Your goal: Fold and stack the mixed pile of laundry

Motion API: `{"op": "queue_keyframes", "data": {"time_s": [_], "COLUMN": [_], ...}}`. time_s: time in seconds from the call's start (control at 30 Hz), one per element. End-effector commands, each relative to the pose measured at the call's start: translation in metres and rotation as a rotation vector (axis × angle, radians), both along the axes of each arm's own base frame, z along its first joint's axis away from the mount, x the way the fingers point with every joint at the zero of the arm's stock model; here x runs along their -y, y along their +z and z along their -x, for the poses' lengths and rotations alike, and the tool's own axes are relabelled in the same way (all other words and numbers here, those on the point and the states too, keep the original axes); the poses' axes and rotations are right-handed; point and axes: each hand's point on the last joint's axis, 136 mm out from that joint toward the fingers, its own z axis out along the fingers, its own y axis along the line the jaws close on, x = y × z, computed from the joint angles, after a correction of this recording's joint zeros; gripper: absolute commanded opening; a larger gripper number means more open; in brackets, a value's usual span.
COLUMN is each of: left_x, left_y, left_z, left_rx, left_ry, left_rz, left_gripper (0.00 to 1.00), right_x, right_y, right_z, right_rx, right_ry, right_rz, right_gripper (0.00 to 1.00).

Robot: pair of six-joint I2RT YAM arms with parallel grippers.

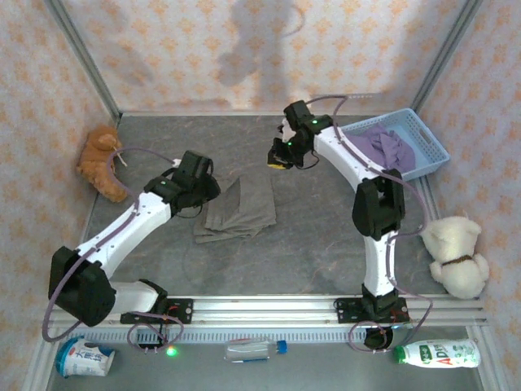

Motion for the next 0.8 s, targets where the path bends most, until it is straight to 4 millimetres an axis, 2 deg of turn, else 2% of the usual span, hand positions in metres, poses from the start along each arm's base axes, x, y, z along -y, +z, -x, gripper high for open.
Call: {"op": "queue_keyframes", "data": {"time_s": [0.0,0.07,0.13,0.2,0.27,0.4,0.5,0.6,0.77], "left_x": [0.027,0.029,0.018,-0.003,-0.02,-0.027,-0.028,-0.026,-0.001], "left_y": [-0.026,-0.045,-0.064,-0.08,-0.094,-0.119,-0.125,-0.126,-0.119], "left_z": [0.007,0.015,0.026,0.04,0.054,0.063,0.049,0.023,-0.043], "left_rx": [-0.056,-0.097,-0.146,-0.198,-0.249,-0.334,-0.347,-0.339,-0.307], "left_ry": [-0.027,-0.024,0.011,0.061,0.08,0.047,0.028,0.019,-0.058], "left_rz": [0.053,0.043,0.004,-0.08,-0.157,-0.229,-0.287,-0.322,-0.339], "left_gripper": [0.22,0.22,0.22,0.22,0.22,0.22,0.22,0.22,0.23], "right_x": [-0.028,-0.037,-0.041,-0.035,-0.027,-0.014,0.001,0.017,0.035], "right_y": [-0.011,-0.027,-0.047,-0.073,-0.091,-0.108,-0.116,-0.123,-0.125], "right_z": [0.001,0.002,-0.002,-0.011,-0.019,-0.019,-0.007,0.018,0.075], "right_rx": [-0.027,-0.047,-0.077,-0.102,-0.101,-0.118,-0.134,-0.177,-0.256], "right_ry": [0.078,0.091,0.077,0.026,-0.017,-0.047,-0.062,-0.082,-0.087], "right_rz": [-0.082,-0.076,-0.072,-0.019,0.031,0.086,0.145,0.181,0.205], "right_gripper": [0.15,0.15,0.15,0.15,0.15,0.15,0.15,0.15,0.15]}}
